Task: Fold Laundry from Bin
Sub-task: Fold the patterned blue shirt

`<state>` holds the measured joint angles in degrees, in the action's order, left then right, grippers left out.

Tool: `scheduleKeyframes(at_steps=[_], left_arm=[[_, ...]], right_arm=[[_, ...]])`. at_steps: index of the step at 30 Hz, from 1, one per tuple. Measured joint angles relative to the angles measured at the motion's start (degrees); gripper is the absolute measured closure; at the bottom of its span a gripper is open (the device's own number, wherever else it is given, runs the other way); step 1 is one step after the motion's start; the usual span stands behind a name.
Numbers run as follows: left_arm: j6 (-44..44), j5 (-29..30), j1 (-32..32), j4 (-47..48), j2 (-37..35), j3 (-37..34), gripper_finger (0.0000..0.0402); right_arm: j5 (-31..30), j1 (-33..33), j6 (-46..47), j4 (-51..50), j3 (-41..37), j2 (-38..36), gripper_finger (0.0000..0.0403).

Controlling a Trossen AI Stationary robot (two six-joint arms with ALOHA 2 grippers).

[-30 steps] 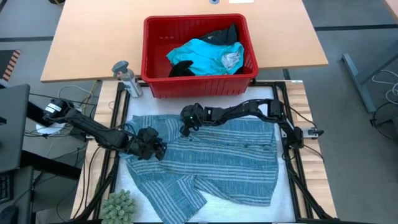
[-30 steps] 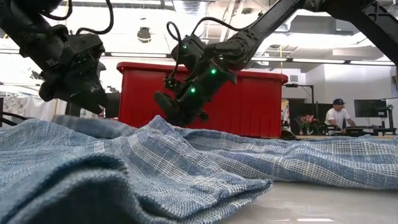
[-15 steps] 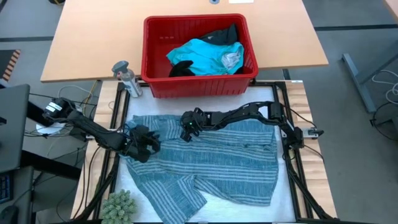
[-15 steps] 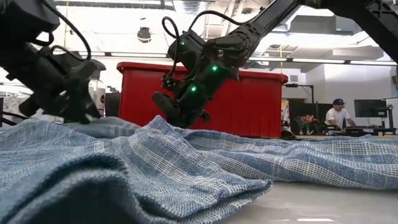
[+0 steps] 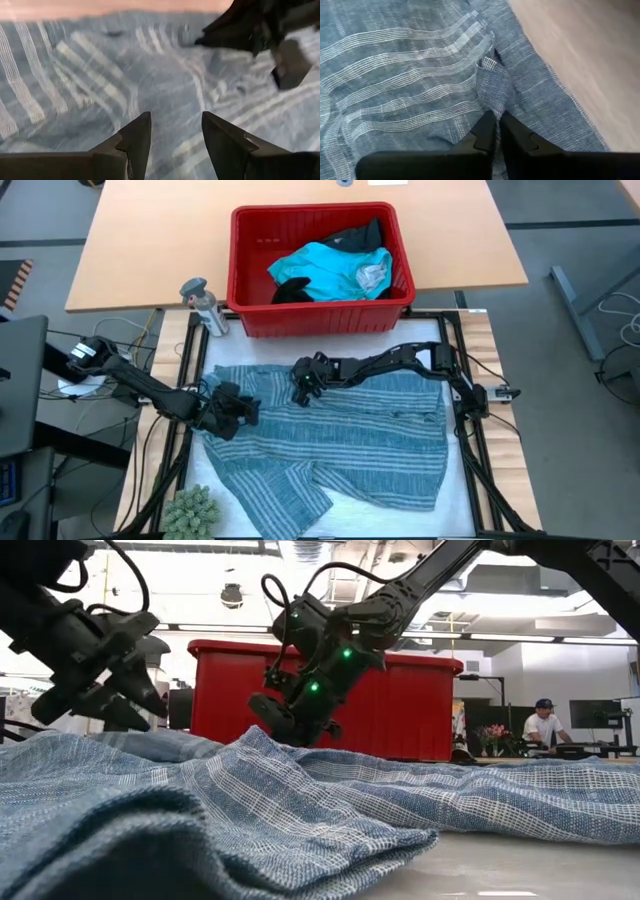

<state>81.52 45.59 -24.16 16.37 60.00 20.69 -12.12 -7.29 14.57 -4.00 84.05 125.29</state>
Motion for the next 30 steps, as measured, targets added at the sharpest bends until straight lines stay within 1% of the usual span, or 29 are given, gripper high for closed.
scheduleKeyframes(at_steps=[2, 6, 11, 13, 17, 19, 24, 26, 30], left_arm=[[0.16, -0.95, 0.10, 0.68, 0.56, 0.02, 0.0237], [2.22, -5.74, 0.42, 2.94, 1.61, 0.00, 0.0237], [3.63, -7.91, 0.38, 4.00, 2.41, 0.02, 0.0237], [3.65, -7.85, 0.39, 4.59, 2.46, 0.00, 0.0237], [4.26, -7.91, 0.39, 5.20, 3.03, 0.04, 0.0237], [4.28, -8.02, 0.38, 5.30, 3.03, 0.04, 0.0237], [4.26, -8.03, 0.37, 5.49, 3.03, 0.04, 0.0237], [4.26, -7.92, 0.37, 5.52, 3.03, 0.04, 0.0237], [3.65, -7.85, 0.37, 5.62, 3.03, 0.04, 0.0237]], right_arm=[[0.00, -0.11, -1.02, -0.01, 0.03, 0.00, 0.0344], [-0.02, -0.08, -5.47, -0.12, 1.05, -0.85, 0.0343], [-0.30, 1.76, -8.72, 0.57, 3.48, -2.10, 0.0342], [-3.22, 2.37, -9.05, -0.16, 3.72, -2.10, 0.0342], [-15.79, 2.69, -8.30, -3.61, 3.80, -2.05, 0.0342], [-17.94, 2.50, -8.20, -5.26, 3.80, -2.05, 0.0341], [-17.01, 2.37, -7.59, -6.07, 3.82, -2.03, 0.0341], [-14.03, 2.38, -7.52, -6.01, 3.82, -2.03, 0.0341], [-5.36, 2.24, -7.48, -6.06, 3.82, -2.03, 0.0341]])
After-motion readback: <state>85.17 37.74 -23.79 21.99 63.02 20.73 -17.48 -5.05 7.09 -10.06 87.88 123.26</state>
